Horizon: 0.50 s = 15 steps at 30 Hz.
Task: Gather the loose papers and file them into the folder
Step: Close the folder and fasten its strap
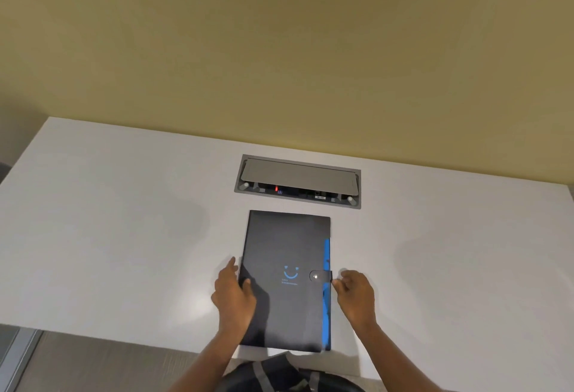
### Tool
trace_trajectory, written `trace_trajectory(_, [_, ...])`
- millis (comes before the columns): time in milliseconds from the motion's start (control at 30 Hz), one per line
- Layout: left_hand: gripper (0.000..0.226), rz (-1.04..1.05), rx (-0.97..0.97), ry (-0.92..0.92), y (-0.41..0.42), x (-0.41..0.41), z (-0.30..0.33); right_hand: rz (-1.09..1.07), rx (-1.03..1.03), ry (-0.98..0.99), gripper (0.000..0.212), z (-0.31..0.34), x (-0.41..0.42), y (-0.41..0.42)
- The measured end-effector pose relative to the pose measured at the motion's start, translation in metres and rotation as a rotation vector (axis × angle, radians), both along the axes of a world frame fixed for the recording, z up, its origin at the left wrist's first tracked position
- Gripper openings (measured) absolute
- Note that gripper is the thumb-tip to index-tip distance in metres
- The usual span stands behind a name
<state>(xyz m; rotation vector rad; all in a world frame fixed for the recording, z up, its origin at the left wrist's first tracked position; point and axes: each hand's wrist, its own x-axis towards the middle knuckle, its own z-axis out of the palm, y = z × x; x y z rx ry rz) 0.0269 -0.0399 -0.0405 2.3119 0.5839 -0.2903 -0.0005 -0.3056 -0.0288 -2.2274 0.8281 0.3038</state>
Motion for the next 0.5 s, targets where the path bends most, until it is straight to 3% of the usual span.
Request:
trace_trajectory(100, [0.054, 0.115, -0.155, 0.037, 0.011, -0.010, -0.003, -0.057, 0.072, 0.015, 0.015, -0.001, -0.010, 0.001])
trace_trajectory(200, [0.042, 0.096, -0.158, 0.083, 0.015, -0.017, -0.005, -0.126, 0.189, 0.046, 0.011, 0.000, -0.015, 0.006])
trace_trajectory(367, [0.019, 0.053, -0.188, 0.021, 0.015, -0.022, -0.001, -0.186, 0.324, 0.068, 0.028, 0.000, -0.018, 0.013])
trace_trajectory(500, [0.028, 0.089, -0.315, 0.001, 0.018, -0.021, 0.001, -0.234, 0.351, 0.079, 0.015, 0.000, -0.019, 0.018])
